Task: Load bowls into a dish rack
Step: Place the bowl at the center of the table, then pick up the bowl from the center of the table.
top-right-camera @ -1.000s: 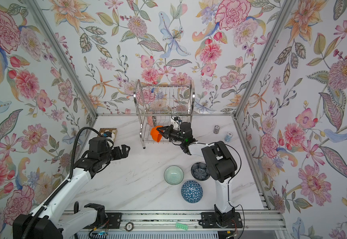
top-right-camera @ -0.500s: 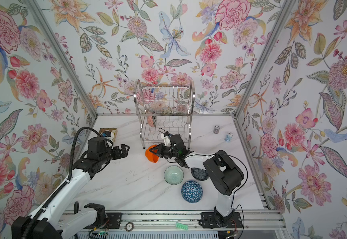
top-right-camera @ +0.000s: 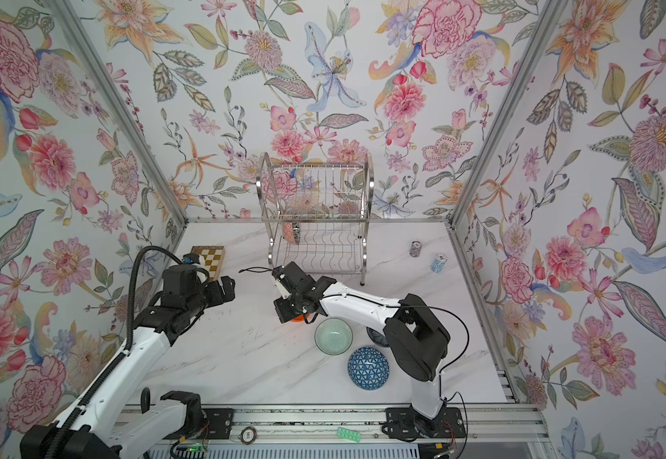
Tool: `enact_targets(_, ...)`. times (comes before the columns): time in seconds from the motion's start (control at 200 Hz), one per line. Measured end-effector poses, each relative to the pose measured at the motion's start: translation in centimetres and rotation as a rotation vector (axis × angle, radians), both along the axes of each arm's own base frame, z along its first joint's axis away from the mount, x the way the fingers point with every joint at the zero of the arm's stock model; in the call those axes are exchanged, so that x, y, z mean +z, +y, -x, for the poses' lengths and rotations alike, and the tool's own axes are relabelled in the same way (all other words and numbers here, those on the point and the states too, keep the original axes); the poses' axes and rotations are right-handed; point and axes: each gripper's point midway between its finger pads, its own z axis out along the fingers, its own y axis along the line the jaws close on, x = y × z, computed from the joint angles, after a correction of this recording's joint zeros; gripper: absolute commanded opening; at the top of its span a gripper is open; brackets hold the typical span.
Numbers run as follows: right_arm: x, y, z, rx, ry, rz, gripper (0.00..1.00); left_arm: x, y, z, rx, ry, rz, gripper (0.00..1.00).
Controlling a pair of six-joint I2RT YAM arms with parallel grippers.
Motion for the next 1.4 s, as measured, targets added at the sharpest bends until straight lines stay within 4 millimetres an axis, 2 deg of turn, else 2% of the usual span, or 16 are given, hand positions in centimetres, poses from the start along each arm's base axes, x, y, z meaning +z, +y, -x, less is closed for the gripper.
enact_targets(0.12, -3.0, -1.2, 0.6, 0.092, -0.049, 0.205, 0.0, -0.1, 0.6, 0.0, 0.023, 0.004, -0.007, 0.99)
enact_targets(0.475, -4.2, -2.1, 1.6, 0.301, -0.194, 0.481, 0.0, -0.1, 1.4, 0.0, 0.049, 0.007, -0.007, 0.99)
enact_targets(0.551, -4.4, -2.6, 1.5, 0.325, -0.208, 0.522, 0.04, -0.1, 1.5, 0.0, 0.054, 0.007, -0.004, 0.99)
enact_targets(0.766, -4.6, -3.0, 1.4, 0.364, -0.218, 0.575, 0.14, 0.0, 1.7, 0.0, 0.059, 0.002, 0.001, 0.99)
enact_targets(0.961, -5.0, -3.5, 1.5, 0.392, -0.212, 0.608, 0.3, 0.0, 1.6, 0.0, 0.056, 0.002, 0.005, 0.99)
enact_targets(1.211, -5.9, -3.3, 0.9, 0.413, -0.21, 0.634, 0.34, 0.0, 1.6, 0.0, 0.056, 0.001, 0.008, 0.99)
enact_targets(1.401, -6.2, -3.6, 0.4, 0.414, -0.204, 0.645, 0.3, 0.1, 1.4, 0.0, 0.046, 0.0, 0.016, 0.99)
